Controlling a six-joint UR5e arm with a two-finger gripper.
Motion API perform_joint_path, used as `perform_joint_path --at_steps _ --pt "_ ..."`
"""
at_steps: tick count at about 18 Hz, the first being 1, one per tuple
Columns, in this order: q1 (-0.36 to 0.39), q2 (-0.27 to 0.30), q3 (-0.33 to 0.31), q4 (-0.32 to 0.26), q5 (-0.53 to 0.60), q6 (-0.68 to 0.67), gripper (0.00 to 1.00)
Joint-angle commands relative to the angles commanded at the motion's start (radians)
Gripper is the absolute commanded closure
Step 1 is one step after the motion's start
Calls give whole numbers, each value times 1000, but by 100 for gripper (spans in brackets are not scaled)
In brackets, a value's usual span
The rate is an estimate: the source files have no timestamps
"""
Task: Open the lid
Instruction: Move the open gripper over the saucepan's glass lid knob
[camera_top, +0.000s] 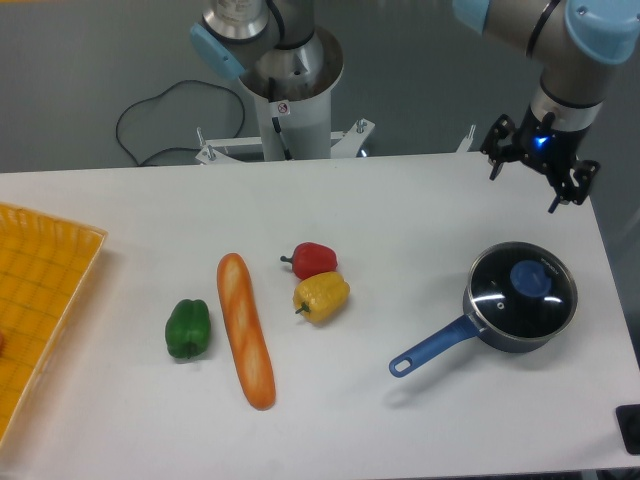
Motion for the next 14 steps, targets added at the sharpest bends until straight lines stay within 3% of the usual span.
perform_joint_path --at_steps 8,14 --pt "-11 3 -24 3 2 -2 0" --pt "-46 12 -150 198 2 -67 0"
